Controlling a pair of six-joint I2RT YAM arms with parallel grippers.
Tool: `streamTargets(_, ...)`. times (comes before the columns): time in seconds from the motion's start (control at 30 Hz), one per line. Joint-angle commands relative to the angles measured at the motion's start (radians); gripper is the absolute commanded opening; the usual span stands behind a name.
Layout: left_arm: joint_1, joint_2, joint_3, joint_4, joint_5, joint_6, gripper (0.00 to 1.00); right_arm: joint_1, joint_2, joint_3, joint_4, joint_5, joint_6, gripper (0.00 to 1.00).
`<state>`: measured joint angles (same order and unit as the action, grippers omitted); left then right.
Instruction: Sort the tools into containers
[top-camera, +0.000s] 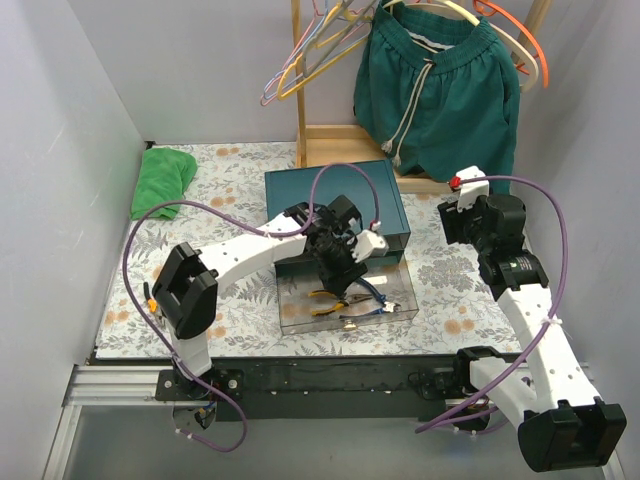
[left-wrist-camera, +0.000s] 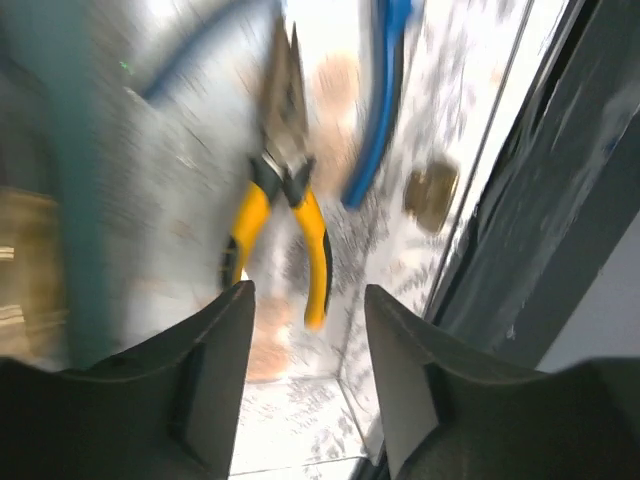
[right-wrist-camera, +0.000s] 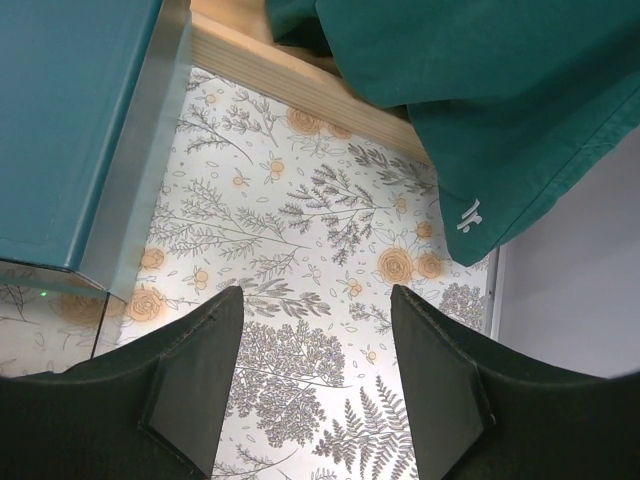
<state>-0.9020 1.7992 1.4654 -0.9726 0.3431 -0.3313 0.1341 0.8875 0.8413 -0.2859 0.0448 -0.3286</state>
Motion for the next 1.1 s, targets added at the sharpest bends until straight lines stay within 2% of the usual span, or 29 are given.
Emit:
streamTargets(0.0,-0.002,-0.096,0.177,0.064,0.006,-0.028,0.49,-0.004,-0.001,-0.010,0.037,-0.003,-0.006,0.69)
streamTargets(0.07,0.000,-0.164,0.213,0.068,0.027,-0.037,0.49,-0.007,0.004,-0.010,0.037,0.000,-0.007,0.69)
streamTargets(0.13,0.017,-0.220,0.190,0.075,-0.018,-0.055,0.49,-0.007,0.005,-0.010,0.040,0.000,-0.010,0.69)
streamTargets(0.2,0.057,-0.316,0.115,0.066,-0.067,-0.080,0.49,-0.007,0.007,-0.013,0.044,0.000,-0.012,0.68)
streamTargets(0.3,0.216,-0.446,-0.067,0.116,-0.232,-0.141,0.52,-0.007,0.010,-0.022,0.050,-0.002,-0.012,0.69)
streamTargets(0.33,0.338,-0.472,-0.117,0.141,-0.304,-0.153,0.59,-0.007,0.013,-0.022,0.050,-0.003,-0.010,0.68)
streamTargets(0.4,0.502,-0.523,-0.241,0.211,-0.442,-0.129,0.65,-0.007,0.016,-0.019,0.050,-0.011,-0.009,0.69)
streamTargets(0.43,0.660,-0.524,-0.258,0.212,-0.461,-0.120,0.66,-0.007,0.024,-0.016,0.050,-0.014,-0.009,0.69)
streamTargets(0.5,0.811,-0.485,-0.264,0.163,-0.428,-0.127,0.65,-0.007,0.031,-0.011,0.048,-0.016,-0.010,0.69)
streamTargets(0.53,0.953,-0.465,-0.263,0.141,-0.405,-0.132,0.63,-0.010,0.037,-0.008,0.048,-0.017,-0.010,0.68)
streamTargets(0.63,1.134,-0.358,-0.272,0.092,-0.354,-0.158,0.52,-0.008,0.054,0.002,0.054,-0.028,-0.009,0.68)
streamTargets(0.73,1.201,-0.322,-0.315,0.123,-0.383,-0.169,0.51,-0.008,0.071,0.019,0.048,-0.034,-0.007,0.69)
streamTargets(0.9,1.224,-0.268,-0.404,0.204,-0.437,-0.149,0.52,-0.008,0.106,0.059,0.027,-0.039,-0.001,0.69)
streamTargets(1.0,1.256,-0.241,-0.438,0.238,-0.394,-0.146,0.51,-0.008,0.125,0.085,0.016,-0.039,0.000,0.69)
streamTargets(1.07,1.261,-0.232,-0.471,0.265,-0.415,-0.141,0.50,-0.008,0.130,0.094,0.013,-0.039,-0.003,0.69)
